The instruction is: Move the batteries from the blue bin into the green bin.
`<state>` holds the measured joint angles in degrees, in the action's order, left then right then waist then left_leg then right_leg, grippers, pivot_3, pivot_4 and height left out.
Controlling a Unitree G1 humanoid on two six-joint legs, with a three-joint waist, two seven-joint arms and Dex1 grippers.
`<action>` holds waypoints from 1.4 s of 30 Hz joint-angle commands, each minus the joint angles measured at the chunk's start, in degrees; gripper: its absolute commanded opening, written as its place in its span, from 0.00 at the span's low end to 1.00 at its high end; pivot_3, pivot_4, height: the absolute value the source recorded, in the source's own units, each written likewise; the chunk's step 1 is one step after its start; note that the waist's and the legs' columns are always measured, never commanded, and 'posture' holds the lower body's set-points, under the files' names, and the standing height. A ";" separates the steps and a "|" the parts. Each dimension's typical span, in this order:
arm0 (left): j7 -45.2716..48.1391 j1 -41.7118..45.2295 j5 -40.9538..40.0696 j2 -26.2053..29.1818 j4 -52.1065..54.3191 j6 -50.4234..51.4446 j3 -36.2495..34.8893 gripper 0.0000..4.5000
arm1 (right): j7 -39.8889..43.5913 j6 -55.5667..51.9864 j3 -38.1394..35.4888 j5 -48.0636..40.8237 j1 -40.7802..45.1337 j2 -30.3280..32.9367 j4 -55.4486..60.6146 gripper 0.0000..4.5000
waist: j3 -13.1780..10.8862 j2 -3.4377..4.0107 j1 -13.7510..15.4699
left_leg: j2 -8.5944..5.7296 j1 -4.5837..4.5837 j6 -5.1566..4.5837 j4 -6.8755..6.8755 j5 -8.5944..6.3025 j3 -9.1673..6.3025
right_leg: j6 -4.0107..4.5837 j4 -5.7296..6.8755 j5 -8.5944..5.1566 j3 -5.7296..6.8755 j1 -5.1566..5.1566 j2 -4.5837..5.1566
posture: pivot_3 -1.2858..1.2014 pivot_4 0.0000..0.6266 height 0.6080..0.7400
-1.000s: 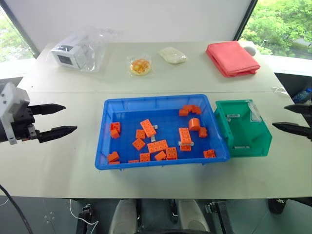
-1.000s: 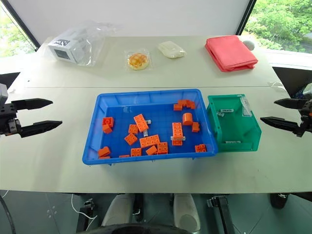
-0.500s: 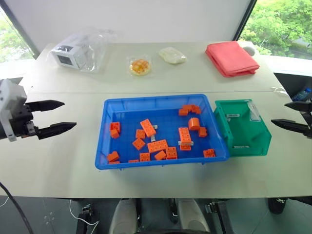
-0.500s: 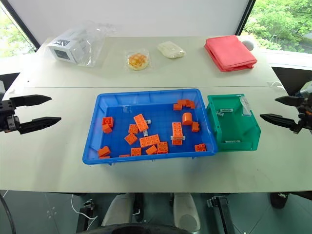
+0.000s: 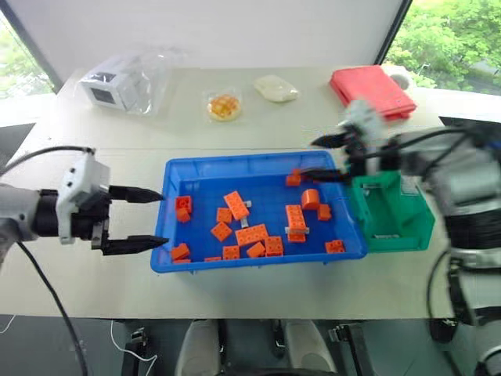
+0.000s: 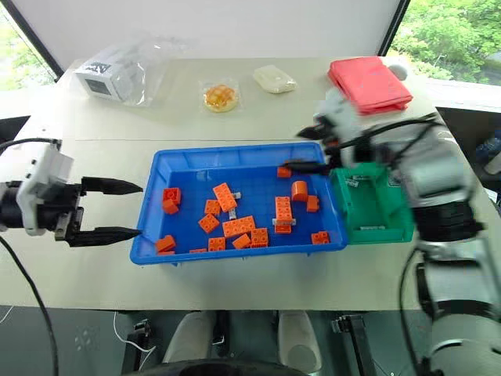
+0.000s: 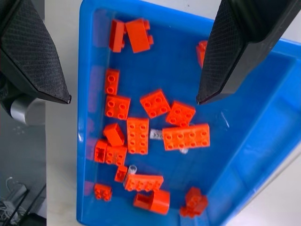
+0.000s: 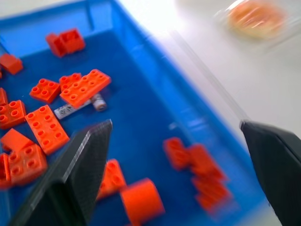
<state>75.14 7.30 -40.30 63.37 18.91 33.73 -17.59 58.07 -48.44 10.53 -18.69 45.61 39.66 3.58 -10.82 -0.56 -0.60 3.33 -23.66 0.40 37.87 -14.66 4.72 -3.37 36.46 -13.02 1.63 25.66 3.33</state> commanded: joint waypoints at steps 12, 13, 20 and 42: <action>-2.08 8.77 2.50 -1.95 -4.34 -0.58 5.11 1.00 | -23.05 -12.80 17.49 8.40 -4.42 -16.81 14.12 1.00 | 0.12 -0.20 0.82 | -0.21 -0.74 0.09 0.44 0.09 -0.06 | -0.10 0.30 0.14 0.02 0.60 0.20 | 0.52 0.24 0.95; -2.18 9.23 2.29 -2.11 -4.28 -0.29 5.41 1.00 | -23.64 -12.62 18.11 8.95 -4.56 -17.01 13.97 1.00 | 0.12 -0.21 0.81 | -0.23 -0.75 0.09 0.44 0.09 -0.06 | -0.10 0.41 0.14 0.01 0.66 0.20 | 0.52 0.24 0.95; -2.72 10.97 1.88 -2.85 -3.07 1.05 6.55 1.00 | -24.90 -6.12 23.20 14.91 -4.99 -15.56 11.33 1.00 | 0.15 -0.29 -0.21 | -0.24 -0.65 0.10 0.45 0.10 -0.16 | -0.11 0.60 0.13 0.01 0.66 0.17 | 0.52 0.24 0.95; -4.25 14.01 3.79 -5.21 -4.69 0.39 8.23 1.00 | -22.89 -4.86 16.49 14.21 -2.56 -18.99 6.43 0.27 | 0.15 -0.32 -0.30 | -0.22 -0.67 0.11 0.44 0.11 -0.20 | -0.11 0.63 0.13 0.01 0.68 0.12 | 0.52 0.24 0.95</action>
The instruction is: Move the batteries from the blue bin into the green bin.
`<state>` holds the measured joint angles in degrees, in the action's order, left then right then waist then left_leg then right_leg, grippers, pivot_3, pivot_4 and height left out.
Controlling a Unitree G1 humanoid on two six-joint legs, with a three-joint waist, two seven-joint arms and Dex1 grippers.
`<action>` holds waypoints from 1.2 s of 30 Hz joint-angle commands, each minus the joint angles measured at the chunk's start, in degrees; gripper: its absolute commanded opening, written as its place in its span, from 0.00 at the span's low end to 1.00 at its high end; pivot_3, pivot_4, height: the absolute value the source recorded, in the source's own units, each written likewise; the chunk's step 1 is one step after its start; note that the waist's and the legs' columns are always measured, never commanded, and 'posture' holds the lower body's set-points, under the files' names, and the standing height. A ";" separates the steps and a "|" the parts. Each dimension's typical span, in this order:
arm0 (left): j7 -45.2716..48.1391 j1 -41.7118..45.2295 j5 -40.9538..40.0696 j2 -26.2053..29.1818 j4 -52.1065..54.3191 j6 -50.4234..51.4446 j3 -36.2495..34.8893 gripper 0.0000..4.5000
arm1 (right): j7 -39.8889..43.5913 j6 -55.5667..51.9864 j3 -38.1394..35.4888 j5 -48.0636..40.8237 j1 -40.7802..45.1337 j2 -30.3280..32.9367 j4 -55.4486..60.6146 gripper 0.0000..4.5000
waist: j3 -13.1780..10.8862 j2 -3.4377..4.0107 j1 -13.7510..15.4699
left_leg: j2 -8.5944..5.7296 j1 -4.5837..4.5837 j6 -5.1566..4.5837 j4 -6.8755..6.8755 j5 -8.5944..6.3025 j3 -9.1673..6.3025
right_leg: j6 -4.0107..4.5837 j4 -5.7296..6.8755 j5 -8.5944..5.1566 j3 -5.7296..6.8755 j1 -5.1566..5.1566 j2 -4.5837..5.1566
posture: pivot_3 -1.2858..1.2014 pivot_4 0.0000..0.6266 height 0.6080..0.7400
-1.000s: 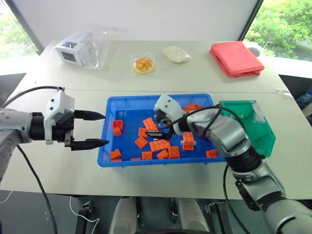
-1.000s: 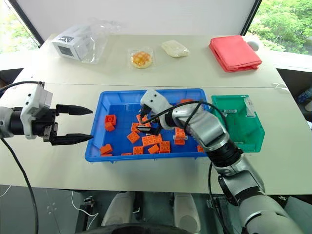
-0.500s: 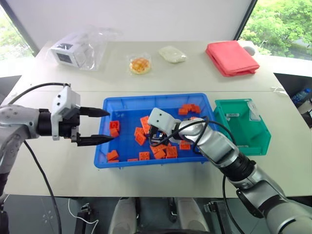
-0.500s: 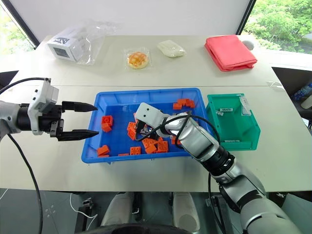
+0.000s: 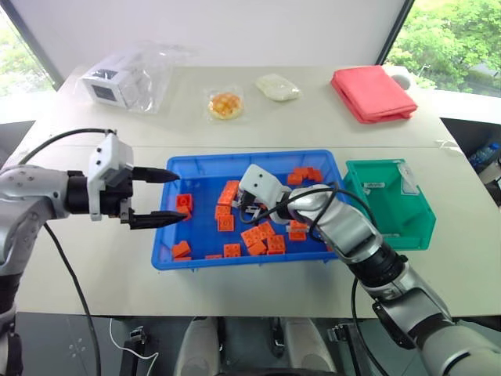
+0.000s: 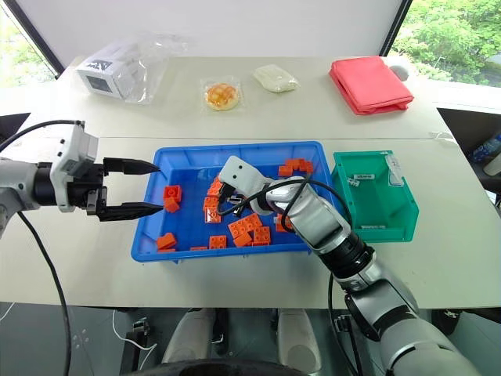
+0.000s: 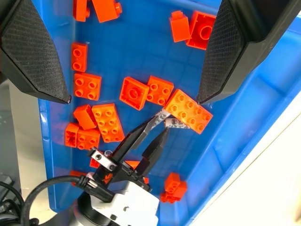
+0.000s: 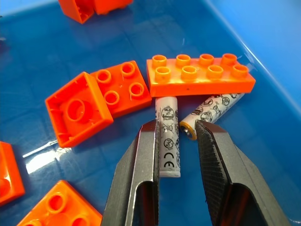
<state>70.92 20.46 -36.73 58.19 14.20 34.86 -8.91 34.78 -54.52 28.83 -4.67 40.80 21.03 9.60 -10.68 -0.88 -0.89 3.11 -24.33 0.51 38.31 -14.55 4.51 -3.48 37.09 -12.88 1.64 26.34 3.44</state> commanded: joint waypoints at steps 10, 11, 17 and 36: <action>-0.45 -0.16 1.05 -0.63 0.19 -2.29 -0.83 1.00 | 2.57 -4.72 -5.30 -3.35 3.89 -0.30 1.68 0.27 | 0.00 0.00 0.06 | 0.00 -0.01 0.00 -0.01 0.00 -0.01 | 0.00 0.00 0.00 0.01 0.00 0.00 | 0.52 0.24 0.95; -0.47 -0.28 1.11 -0.67 0.21 -2.38 -0.93 1.00 | 2.47 -5.34 -5.30 -3.53 3.41 -0.13 2.56 0.27 | 0.00 0.00 0.10 | 0.00 -0.01 0.00 -0.01 0.00 -0.01 | 0.00 0.00 0.00 0.01 0.00 0.00 | 0.52 0.24 0.95; -0.08 -1.02 1.24 -0.47 0.31 -2.82 -1.23 1.00 | 1.08 -9.06 -5.86 -5.00 0.47 -0.41 6.46 0.27 | 0.00 0.00 -0.01 | 0.00 -0.01 0.00 -0.01 0.00 0.00 | 0.00 0.01 0.00 0.01 0.00 0.01 | 0.52 0.24 0.95; 1.24 5.51 1.69 -1.91 -2.94 -2.86 2.63 1.00 | 3.87 -8.43 -11.06 -8.66 -2.17 3.46 7.44 0.01 | 0.06 -0.10 0.31 | -0.01 0.01 0.00 0.00 0.00 -0.02 | -0.01 0.02 0.00 0.00 -0.03 0.00 | 0.52 0.24 0.95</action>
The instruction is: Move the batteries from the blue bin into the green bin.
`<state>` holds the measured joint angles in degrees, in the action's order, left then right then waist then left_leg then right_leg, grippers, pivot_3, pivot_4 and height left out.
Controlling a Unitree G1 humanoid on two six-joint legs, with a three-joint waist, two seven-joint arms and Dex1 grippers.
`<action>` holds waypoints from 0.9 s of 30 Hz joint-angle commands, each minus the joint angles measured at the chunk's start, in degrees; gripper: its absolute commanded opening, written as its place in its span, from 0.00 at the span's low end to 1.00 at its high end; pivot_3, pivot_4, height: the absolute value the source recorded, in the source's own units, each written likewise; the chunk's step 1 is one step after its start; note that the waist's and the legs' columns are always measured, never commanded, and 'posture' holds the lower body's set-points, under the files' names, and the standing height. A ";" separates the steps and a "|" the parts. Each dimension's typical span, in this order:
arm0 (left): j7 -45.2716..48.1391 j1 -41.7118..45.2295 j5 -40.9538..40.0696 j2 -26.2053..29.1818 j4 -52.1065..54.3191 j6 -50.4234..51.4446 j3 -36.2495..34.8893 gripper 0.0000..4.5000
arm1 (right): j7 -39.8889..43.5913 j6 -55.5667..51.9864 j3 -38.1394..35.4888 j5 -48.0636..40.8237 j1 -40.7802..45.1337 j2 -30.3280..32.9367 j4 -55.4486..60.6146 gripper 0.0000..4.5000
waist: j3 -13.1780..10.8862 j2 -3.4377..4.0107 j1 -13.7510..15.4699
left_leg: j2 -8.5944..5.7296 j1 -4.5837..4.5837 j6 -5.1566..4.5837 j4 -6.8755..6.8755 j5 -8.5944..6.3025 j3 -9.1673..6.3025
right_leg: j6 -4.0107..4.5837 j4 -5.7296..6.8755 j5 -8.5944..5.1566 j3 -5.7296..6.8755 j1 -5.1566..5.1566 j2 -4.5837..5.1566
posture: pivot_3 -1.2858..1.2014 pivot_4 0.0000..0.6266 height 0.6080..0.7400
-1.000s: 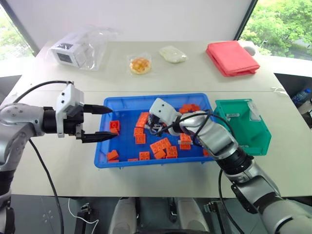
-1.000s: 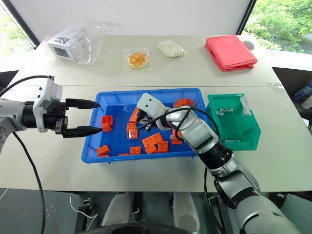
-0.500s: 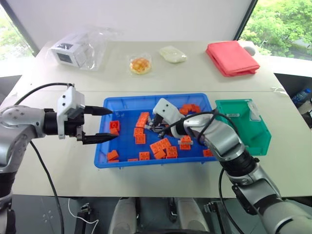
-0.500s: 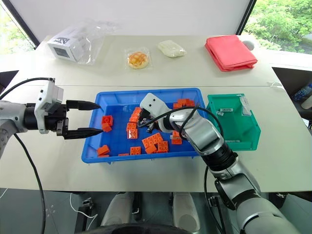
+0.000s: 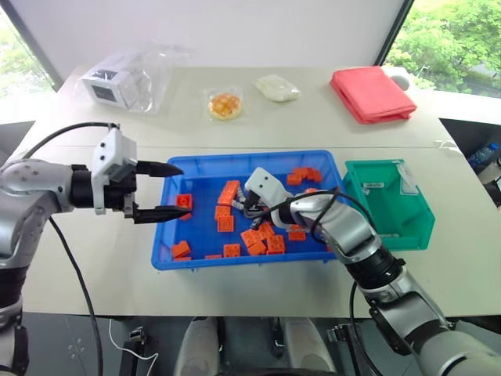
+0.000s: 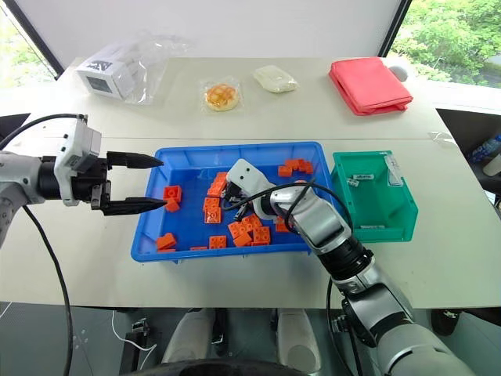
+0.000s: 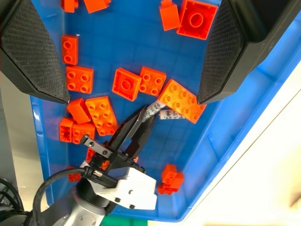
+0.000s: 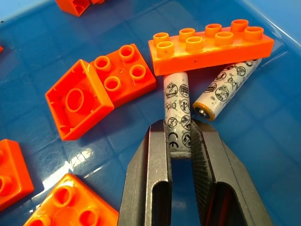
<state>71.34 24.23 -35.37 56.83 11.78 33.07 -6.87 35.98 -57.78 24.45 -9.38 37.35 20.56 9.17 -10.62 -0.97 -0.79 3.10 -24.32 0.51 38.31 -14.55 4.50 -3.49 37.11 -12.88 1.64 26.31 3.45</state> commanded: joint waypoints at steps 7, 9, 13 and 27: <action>2.68 5.16 2.21 -4.66 -4.26 -3.71 4.68 1.00 | 8.15 -19.31 -28.21 -12.61 4.07 23.85 15.61 0.01 | 0.02 -0.08 1.04 | -0.10 -0.06 0.00 0.08 0.00 0.00 | -0.01 -0.06 0.00 0.02 -0.03 0.11 | 0.52 0.24 0.95; 3.18 6.38 2.63 -6.31 -5.18 -4.38 6.10 1.00 | 9.46 -20.08 -34.19 -12.20 -0.14 32.44 14.76 0.01 | 0.02 -0.09 1.30 | -0.08 -0.03 -0.01 0.00 0.00 -0.02 | -0.01 -0.06 -0.01 0.04 -0.02 0.07 | 0.52 0.24 0.95; 4.37 8.37 3.73 -8.59 -7.35 -5.55 7.86 1.00 | 10.84 -18.22 -43.49 -11.35 -13.12 41.87 13.80 0.01 | 0.02 -0.12 1.54 | -0.12 -0.05 -0.01 -0.05 -0.01 -0.02 | -0.05 -0.12 -0.04 0.02 -0.04 0.09 | 0.52 0.24 0.95; 4.72 10.21 5.18 -9.56 -8.61 -6.12 7.27 1.00 | 6.76 -7.48 -32.01 -12.94 -1.76 33.11 6.54 0.75 | 0.02 -0.14 -0.67 | -0.06 0.49 -0.03 -0.08 0.01 0.01 | -0.04 -0.04 -0.05 -0.38 -0.31 -0.18 | 0.52 0.24 0.95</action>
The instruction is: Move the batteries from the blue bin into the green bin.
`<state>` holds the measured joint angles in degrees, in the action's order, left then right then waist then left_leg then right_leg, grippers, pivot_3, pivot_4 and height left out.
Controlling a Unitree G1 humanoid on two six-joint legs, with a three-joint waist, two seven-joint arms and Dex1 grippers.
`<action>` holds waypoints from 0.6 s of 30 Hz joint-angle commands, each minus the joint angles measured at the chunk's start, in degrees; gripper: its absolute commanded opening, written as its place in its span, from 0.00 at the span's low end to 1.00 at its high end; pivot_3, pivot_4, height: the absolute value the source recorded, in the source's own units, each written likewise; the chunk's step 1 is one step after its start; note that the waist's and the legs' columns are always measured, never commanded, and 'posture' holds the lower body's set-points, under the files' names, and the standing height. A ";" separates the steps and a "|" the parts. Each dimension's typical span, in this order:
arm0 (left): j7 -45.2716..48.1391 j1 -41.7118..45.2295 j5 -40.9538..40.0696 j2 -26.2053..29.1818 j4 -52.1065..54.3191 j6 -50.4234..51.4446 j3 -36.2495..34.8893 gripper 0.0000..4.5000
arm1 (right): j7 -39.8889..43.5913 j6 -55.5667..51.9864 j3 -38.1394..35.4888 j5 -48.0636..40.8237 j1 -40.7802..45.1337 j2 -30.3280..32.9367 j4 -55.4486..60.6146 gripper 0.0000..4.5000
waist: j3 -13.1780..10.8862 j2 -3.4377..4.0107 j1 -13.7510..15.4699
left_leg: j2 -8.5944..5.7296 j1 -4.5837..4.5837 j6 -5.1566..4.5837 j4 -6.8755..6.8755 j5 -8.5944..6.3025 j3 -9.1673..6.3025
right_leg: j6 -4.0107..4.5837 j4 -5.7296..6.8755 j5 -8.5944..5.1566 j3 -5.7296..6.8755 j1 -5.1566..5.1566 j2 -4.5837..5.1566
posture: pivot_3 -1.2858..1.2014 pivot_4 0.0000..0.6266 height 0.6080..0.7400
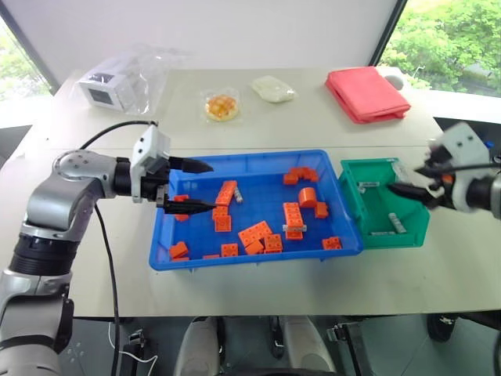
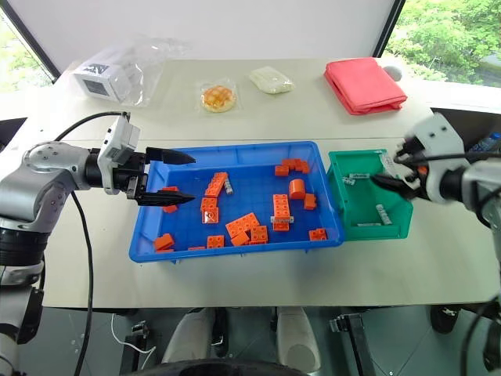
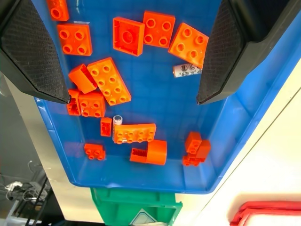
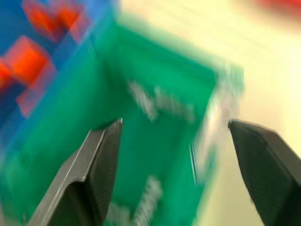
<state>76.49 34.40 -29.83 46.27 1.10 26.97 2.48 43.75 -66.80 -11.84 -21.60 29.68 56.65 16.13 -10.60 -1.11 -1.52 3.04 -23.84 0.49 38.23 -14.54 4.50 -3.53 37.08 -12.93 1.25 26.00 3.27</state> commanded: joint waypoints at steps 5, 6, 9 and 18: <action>-1.78 -1.92 -1.15 2.21 4.64 1.56 -3.80 1.00 | -5.23 -0.70 14.53 -1.14 15.41 -17.51 -1.64 0.75 | 0.00 0.00 0.44 | 0.03 -0.17 0.00 -0.01 0.00 -0.01 | 0.02 0.02 0.00 0.00 0.16 -0.02 | 0.52 0.24 0.95; -2.19 -2.48 -1.38 2.54 5.50 2.11 -4.27 1.00 | -6.07 -0.31 17.53 -0.47 15.80 -20.55 -1.87 0.75 | 0.01 0.00 0.48 | 0.03 -0.19 0.00 -0.01 0.00 -0.01 | 0.02 0.03 0.00 0.00 0.20 -0.02 | 0.52 0.24 0.95; -3.06 -3.55 -2.19 3.46 7.46 3.55 -5.52 1.00 | -8.14 1.18 23.84 1.92 15.31 -25.81 -2.90 0.75 | 0.00 0.00 0.90 | 0.03 -0.39 0.00 0.01 0.00 -0.04 | 0.02 0.05 0.01 0.04 0.34 0.00 | 0.52 0.24 0.95; -4.71 -6.62 -3.89 6.19 10.73 5.93 -8.62 1.00 | -12.49 6.94 33.15 7.08 14.28 -35.77 -10.60 0.75 | 0.03 -0.04 0.67 | -0.10 -0.54 0.01 0.17 0.01 -0.04 | -0.01 0.03 0.02 0.14 0.33 0.23 | 0.52 0.24 0.95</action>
<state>72.18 27.83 -32.72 51.54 10.06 32.40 -3.88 32.18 -62.04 21.39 -15.78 42.84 22.07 6.61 -10.57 -1.16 -0.85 2.95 -24.37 0.50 38.39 -14.53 4.45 -3.54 37.13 -12.91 1.39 26.34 3.47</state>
